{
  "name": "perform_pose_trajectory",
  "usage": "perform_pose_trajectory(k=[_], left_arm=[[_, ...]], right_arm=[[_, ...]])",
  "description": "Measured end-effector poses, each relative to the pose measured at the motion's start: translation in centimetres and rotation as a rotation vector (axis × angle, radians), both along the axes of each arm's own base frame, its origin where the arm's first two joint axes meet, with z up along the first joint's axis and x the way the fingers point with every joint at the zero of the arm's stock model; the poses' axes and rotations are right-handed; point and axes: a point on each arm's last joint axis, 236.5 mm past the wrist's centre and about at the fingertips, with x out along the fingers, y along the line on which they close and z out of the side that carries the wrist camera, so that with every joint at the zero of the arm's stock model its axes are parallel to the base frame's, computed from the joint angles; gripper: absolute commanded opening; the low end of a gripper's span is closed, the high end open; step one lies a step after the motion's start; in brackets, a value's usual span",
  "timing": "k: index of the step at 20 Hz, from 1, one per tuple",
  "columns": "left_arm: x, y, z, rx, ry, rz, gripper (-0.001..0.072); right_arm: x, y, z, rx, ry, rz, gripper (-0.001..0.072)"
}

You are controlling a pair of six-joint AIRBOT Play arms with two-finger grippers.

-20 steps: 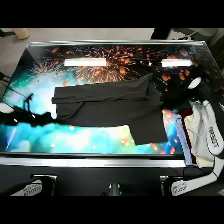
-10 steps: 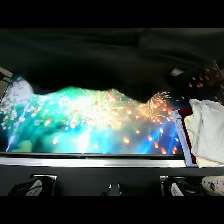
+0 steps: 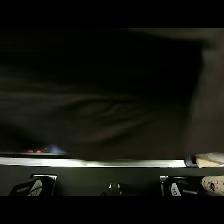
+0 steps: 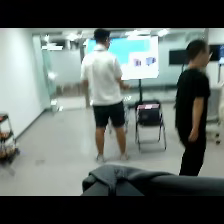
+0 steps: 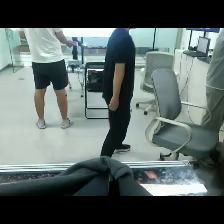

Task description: Fold the shirts.

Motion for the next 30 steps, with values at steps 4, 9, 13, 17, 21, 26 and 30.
perform_pose_trajectory(k=[4,9,13,17,21,26,30], left_arm=[[6.8,2.6,-9.0,-0.041,0.311,0.027,0.0024],[16.7,5.9,-27.7,-0.129,0.809,0.02,0.0025],[22.8,7.8,-40.6,-0.209,1.061,0.024,0.0025],[27.9,8.2,-49.2,-0.313,1.165,0.003,0.0026],[31.8,8.4,-53.2,-0.375,1.177,-0.012,0.0027],[32.0,8.4,-54.2,-0.346,1.24,-0.057,0.0025],[25.7,8.2,-58.3,-0.318,1.536,-0.04,0.0026]], right_arm=[[6.9,-0.9,-8.1,0.048,0.34,0.016,0.0028],[18.2,0.0,-26.5,0.203,0.941,0.129,0.0027],[26.3,2.8,-39.7,0.278,1.173,0.178,0.0028],[32.9,5.2,-47.5,0.39,1.143,0.157,0.0028],[35.8,6.5,-50.2,0.472,1.087,0.159,0.003],[32.3,6.8,-51.3,0.38,1.24,0.196,0.003],[25.1,6.3,-55.0,0.346,1.549,0.172,0.003]])
